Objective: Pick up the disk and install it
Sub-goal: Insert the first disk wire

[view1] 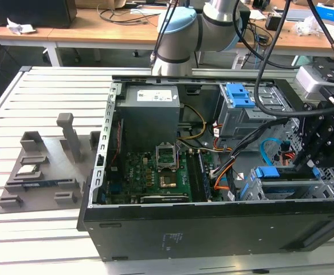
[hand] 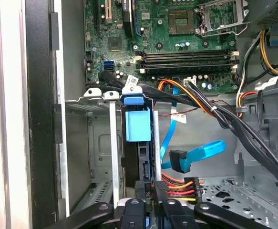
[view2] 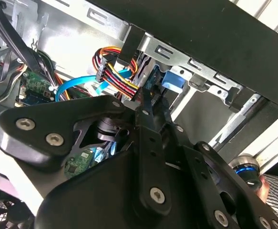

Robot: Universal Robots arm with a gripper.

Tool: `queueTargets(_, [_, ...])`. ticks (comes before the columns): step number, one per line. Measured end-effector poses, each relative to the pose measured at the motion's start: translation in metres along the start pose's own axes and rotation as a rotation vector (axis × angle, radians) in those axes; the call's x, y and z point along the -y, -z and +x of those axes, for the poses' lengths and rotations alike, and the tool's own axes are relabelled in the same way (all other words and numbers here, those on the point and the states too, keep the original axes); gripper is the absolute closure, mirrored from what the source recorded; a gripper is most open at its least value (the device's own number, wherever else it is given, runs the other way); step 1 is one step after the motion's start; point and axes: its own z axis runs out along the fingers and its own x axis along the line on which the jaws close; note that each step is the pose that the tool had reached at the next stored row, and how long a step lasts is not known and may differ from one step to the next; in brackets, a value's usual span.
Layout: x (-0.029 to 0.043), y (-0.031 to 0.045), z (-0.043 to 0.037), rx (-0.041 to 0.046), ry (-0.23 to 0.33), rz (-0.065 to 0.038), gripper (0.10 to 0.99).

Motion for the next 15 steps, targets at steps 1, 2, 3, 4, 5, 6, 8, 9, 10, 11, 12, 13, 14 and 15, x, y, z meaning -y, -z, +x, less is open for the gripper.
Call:
queueTargets(1, [0.0000, 0.0003, 0.0000, -0.0006, 0.000, 0.000, 0.847])
queueTargets(2, [0.0000, 0.0003, 0.0000, -0.0005, 0.000, 0.000, 0.847])
queueTargets(3, [-0.0001, 0.0033, 0.0001, -0.0009, 0.000, 0.000, 0.847])
queueTargets(4, [-0.0002, 0.0071, 0.0002, -0.0006, 0.000, 0.000, 0.847])
queueTargets(5, [-0.0005, 0.0126, 0.0002, -0.0005, 0.000, 0.000, 0.847])
queueTargets(6, [-0.0010, 0.0215, -0.0001, -0.0006, 0.000, 0.000, 0.847])
queueTargets(8, [-0.0015, 0.0314, -0.0014, -0.0006, 0.000, 0.000, 0.847])
queueTargets(9, [-0.0017, 0.0353, -0.0022, -0.0007, 0.000, 0.000, 0.847])
queueTargets(10, [-0.0018, 0.0370, -0.0026, -0.0006, 0.000, 0.000, 0.847])
queueTargets(11, [-0.0020, 0.0386, -0.0031, -0.0006, 0.000, 0.000, 0.847])
queueTargets(12, [-0.0021, 0.0403, -0.0038, -0.0006, 0.000, 0.000, 0.847])
queueTargets(13, [-0.0022, 0.0418, -0.0044, -0.0006, 0.000, 0.000, 0.847])
queueTargets(14, [-0.0023, 0.0430, -0.0048, -0.0007, 0.000, 0.000, 0.859])
queueTargets(15, [-0.0023, 0.0440, -0.0050, -0.0006, 0.000, 0.000, 0.925])
